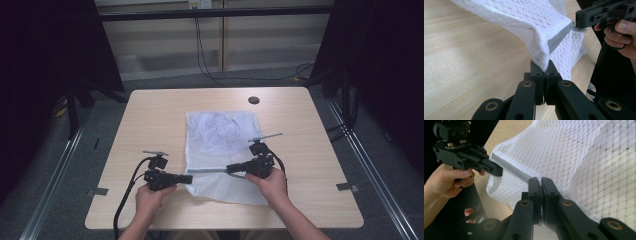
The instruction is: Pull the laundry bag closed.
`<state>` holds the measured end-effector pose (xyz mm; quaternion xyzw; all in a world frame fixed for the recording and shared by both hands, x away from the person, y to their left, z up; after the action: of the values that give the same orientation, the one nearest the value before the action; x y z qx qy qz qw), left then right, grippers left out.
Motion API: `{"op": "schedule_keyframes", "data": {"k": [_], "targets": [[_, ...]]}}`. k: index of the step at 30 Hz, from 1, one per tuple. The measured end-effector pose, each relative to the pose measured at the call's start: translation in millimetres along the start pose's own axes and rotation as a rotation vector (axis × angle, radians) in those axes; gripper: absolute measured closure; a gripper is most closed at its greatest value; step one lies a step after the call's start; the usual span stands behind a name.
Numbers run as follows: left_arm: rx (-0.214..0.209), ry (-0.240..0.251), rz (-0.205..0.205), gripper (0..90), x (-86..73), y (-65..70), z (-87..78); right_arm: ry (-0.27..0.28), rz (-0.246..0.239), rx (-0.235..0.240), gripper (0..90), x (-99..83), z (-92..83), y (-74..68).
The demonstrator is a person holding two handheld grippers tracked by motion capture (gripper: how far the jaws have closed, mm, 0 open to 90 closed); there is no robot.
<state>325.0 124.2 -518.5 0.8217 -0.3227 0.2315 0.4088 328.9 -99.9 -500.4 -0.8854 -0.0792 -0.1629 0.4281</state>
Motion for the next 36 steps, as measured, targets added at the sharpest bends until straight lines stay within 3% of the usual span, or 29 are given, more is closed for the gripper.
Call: {"op": "schedule_keyframes", "data": {"k": [24, 36], "targets": [[-0.007, -0.006, 0.000, 88.6, -0.8, 1.0, 2.0, 0.015, 0.008, 0.021, 86.9, -0.2, -4.2, 4.3], [0.003, 0.001, 0.002, 88.7, -0.1, -1.3, -1.4, 0.047, 0.031, 0.008, 86.8, 4.4, -19.1, 17.0]]}}
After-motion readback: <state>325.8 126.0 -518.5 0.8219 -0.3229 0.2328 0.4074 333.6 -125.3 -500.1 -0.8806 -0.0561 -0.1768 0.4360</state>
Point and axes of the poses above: each handheld gripper's, and its own axes: z roughly forward along the jaws, x roughly out of its top, y roughly to its right, the point moved 7 cm from there along z, roughly forward along the jaws, and after that the axes turned 12 degrees about z, right-handed, at the moved point
